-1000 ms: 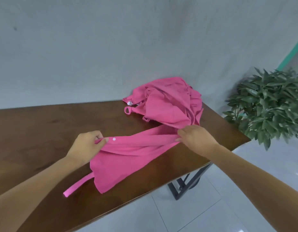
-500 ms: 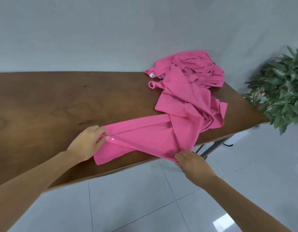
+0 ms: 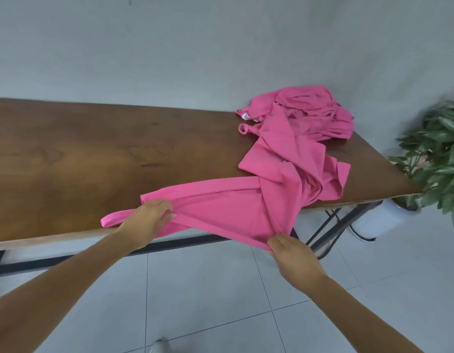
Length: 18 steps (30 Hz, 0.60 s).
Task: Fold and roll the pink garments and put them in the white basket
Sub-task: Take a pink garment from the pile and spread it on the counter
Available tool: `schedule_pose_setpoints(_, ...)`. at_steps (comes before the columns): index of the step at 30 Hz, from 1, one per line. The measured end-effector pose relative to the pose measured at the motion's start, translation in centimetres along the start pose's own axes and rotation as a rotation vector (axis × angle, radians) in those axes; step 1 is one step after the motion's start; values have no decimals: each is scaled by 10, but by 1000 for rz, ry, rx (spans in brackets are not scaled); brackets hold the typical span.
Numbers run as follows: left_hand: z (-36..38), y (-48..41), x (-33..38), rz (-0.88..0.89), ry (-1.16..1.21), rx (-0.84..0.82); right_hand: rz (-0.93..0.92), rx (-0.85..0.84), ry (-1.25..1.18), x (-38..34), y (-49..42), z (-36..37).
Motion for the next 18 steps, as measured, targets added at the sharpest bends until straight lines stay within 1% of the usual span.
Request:
schedule_pose_setpoints(6,-13,75,27,-146,6,13,-136,-69,-21,-33,49,4)
schedule_pose_setpoints(11,-42,145,39,-289,8,29,-185,-177,6,-60,71,17)
schedule_pose_setpoints(15,-72,197,37,-402,-30,40,-204,-197,-20,-82,73,25)
schedule_pose_setpoints(18,-102,232,32,-479,-70,85,-286,-171,-67,-113,70,21)
Point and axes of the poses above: each hand's wrist, its own y-axis away from the middle knuckle, its own z-axis out of the palm, x = y × z, the point moved 6 cm from there along -y, towards the middle knuckle, and after that the axes turned 2 degrees about x, right-handed, at the moved point
